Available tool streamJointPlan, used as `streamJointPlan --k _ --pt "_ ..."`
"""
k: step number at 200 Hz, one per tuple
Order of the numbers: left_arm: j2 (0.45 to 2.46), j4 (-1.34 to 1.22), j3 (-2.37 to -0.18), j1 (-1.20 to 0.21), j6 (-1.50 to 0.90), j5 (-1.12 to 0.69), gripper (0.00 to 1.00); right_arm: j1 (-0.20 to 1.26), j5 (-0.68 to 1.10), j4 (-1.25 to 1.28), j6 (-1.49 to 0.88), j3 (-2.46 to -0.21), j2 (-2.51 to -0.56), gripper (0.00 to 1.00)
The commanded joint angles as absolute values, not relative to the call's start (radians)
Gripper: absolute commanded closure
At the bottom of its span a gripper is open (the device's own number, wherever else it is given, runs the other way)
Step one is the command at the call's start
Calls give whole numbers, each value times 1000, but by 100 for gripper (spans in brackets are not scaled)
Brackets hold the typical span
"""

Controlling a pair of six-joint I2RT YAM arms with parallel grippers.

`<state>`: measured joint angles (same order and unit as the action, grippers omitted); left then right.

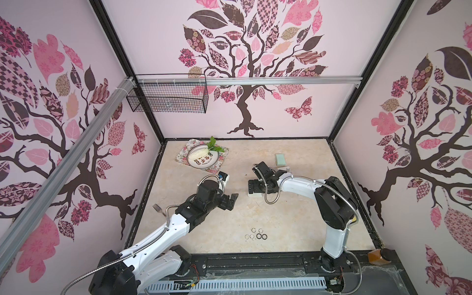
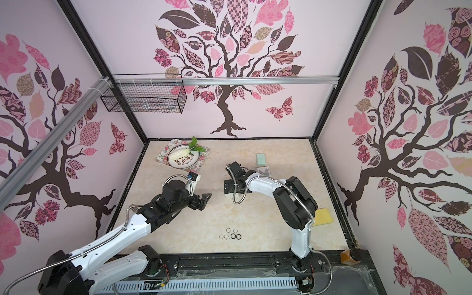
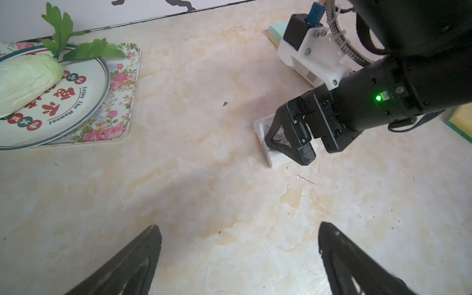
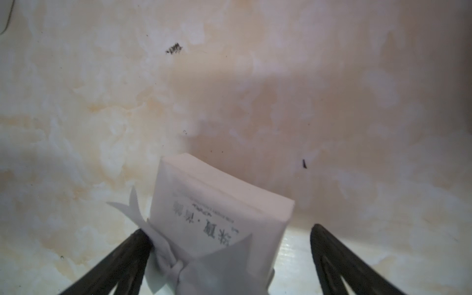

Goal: Take the rings out of the lift-off lid box
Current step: Pick up the jewelry box from the center of the board.

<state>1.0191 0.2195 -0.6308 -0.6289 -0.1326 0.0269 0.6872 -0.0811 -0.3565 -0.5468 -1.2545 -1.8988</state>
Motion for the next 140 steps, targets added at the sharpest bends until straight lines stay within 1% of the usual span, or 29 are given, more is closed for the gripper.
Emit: streamJointPlan --k 1,20,41,53,67,75,95,140 --pt "1020 203 -592 -631 -143 38 2 698 -115 -379 -592 -1296 -1958 0" --pt "1031 196 -585 -632 -143 31 2 698 -119 -372 -596 -1302 -1978 1" --pt "1030 181 -574 -632 -146 33 2 698 -121 -372 -594 -1305 -1988 7" --pt "1030 178 -570 -630 -147 37 2 698 -122 -371 -594 -1307 -1991 13" --pt "1029 177 -569 -631 -146 40 2 698 -129 -374 -589 -1310 -1991 23" --pt "1030 178 -571 -631 -146 40 2 697 -136 -379 -584 -1317 -1993 26" --pt "1036 176 -575 -630 -145 41 2 694 -158 -395 -565 -1340 -1997 29" --pt "1052 173 -583 -625 -136 44 2 614 -144 -401 -482 -1440 -2041 29"
